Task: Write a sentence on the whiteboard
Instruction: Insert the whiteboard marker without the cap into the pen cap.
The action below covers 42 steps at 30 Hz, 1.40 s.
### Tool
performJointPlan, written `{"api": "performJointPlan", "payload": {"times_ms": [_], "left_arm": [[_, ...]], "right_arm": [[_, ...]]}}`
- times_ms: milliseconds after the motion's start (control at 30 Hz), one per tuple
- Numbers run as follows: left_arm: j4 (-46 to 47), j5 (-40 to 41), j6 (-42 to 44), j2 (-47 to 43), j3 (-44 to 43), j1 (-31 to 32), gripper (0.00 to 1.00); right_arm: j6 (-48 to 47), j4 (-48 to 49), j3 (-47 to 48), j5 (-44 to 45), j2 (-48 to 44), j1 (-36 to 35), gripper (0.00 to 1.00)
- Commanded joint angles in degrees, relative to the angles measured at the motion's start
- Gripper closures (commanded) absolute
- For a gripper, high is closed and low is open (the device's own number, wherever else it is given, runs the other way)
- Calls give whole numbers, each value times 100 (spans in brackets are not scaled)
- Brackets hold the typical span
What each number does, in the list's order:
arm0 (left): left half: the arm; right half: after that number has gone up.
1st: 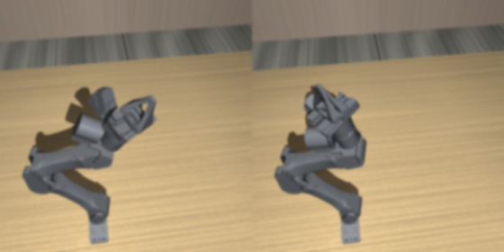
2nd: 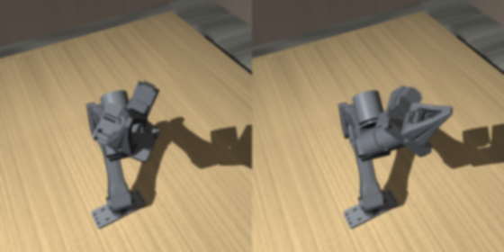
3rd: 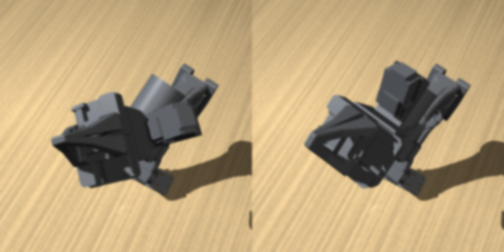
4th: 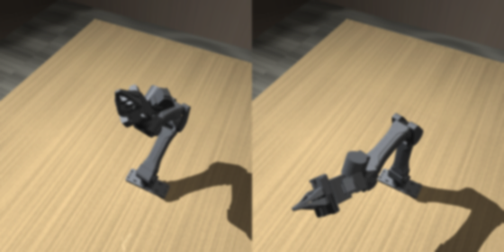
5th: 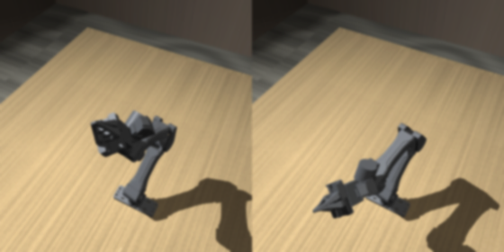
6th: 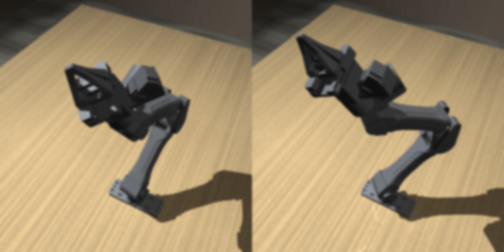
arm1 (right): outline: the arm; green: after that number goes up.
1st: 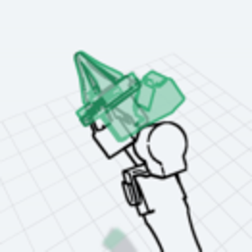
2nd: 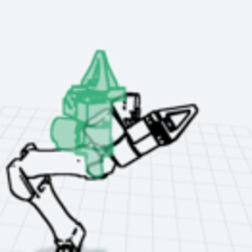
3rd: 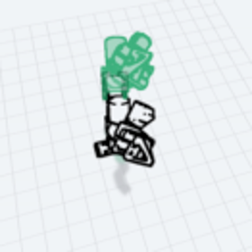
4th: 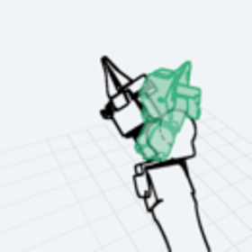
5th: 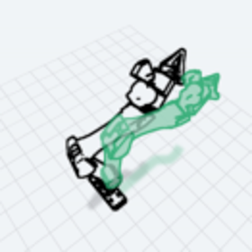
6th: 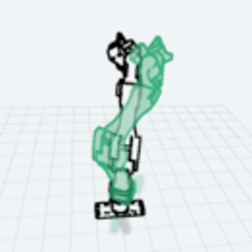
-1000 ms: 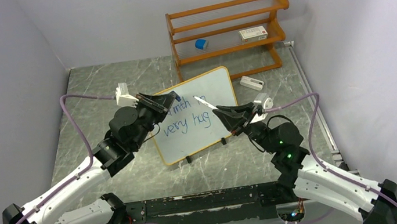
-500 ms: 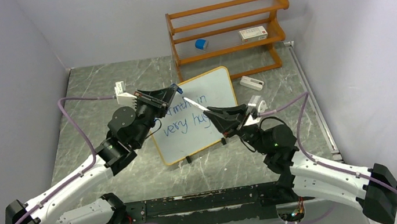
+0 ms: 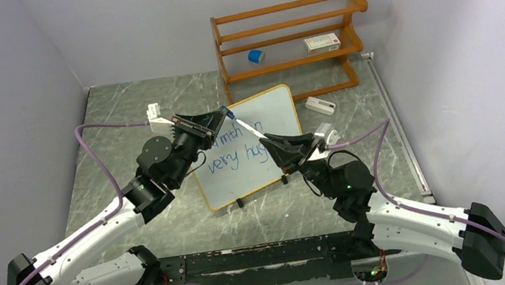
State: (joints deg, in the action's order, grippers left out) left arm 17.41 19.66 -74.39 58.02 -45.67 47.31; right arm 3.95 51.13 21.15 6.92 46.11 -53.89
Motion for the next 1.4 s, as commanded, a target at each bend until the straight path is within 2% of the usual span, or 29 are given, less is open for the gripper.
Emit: {"api": "performJointPlan", "payload": {"times_ms": [0, 1000, 1367], "left_arm": [[258, -91, -4, -62, 11, -55, 95], [454, -329, -187, 60, 95, -62, 95], [265, -41, -29, 14, 73, -66, 95]], "right_arm": [[-134, 325, -77, 252, -49, -57, 100], [-69, 292, 0, 152, 50, -70, 100], [-58, 235, 4, 151, -9, -71, 100]]}}
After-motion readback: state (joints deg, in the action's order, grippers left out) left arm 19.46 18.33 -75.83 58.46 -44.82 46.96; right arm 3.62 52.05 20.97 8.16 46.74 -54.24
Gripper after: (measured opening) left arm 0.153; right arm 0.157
